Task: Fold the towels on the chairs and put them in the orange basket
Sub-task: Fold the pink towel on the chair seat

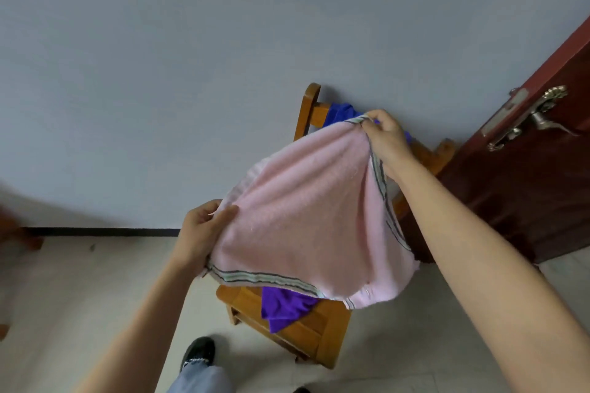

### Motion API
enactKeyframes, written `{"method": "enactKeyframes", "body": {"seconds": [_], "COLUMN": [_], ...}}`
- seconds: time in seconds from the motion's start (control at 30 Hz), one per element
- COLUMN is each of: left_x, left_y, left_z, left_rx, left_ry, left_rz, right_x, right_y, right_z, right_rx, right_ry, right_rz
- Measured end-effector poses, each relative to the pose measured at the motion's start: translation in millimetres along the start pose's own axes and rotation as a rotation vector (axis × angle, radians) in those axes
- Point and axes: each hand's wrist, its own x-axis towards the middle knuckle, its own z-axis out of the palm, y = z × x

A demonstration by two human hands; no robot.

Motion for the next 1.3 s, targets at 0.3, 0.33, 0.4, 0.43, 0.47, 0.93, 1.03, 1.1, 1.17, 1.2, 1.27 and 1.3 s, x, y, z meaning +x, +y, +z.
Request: {"method": "enactKeyframes", "body": {"seconds": [0.3,0.33,0.4,0.43,0.47,0.93,1.03,1.1,1.17,1.2,1.27,1.3], "left_x": [118.9,130.3,147.8,152.3,155.4,157.4,168.5,178.2,189.3,194.1,201.7,204.8], "left_y": [-117.8,-133.2,-163.7,-176.6,-186.9,-216.6,-226.8,-234.1,-242.9,-244.8,-246.7,-245.5], "left_z": [-89.8,-97.4,-110.9,-116.1,-119.9,-134.9,-138.0,-137.6,-132.6,-129.8,-119.1,-112.6], "left_rx": [0.308,0.322,0.332,0.315,0.283,0.035,0.017,-0.008,-0.066,-0.105,-0.171,-0.186], "left_ry": [0.048,0.046,0.071,0.093,0.111,0.102,0.103,0.054,0.019,0.006,0.003,0.017], "left_rz": [-0.272,-0.328,-0.467,-0.541,-0.602,-0.877,-1.006,-1.13,-1.261,-1.316,-1.385,-1.395], "right_x": [-12.2,-32.6,-79.2,-103.5,-126.2,-210.8,-212.8,-212.5,-208.0,-204.4,-198.9,-197.0], "right_y": [132.1,143.5,164.1,171.1,176.9,167.9,162.4,162.4,167.0,165.8,165.2,166.4], "right_z": [213.3,232.3,266.3,280.7,295.4,397.7,394.7,393.3,389.2,385.6,375.4,370.3], "right_rx": [-0.374,-0.367,-0.369,-0.374,-0.386,-0.34,-0.203,-0.111,-0.055,-0.035,-0.014,-0.01], "right_ry": [-0.271,-0.32,-0.425,-0.484,-0.54,-0.298,-0.301,-0.31,-0.294,-0.306,-0.309,-0.298], "right_rz": [0.483,0.531,0.602,0.624,0.62,0.345,0.38,0.433,0.465,0.476,0.484,0.482]}}
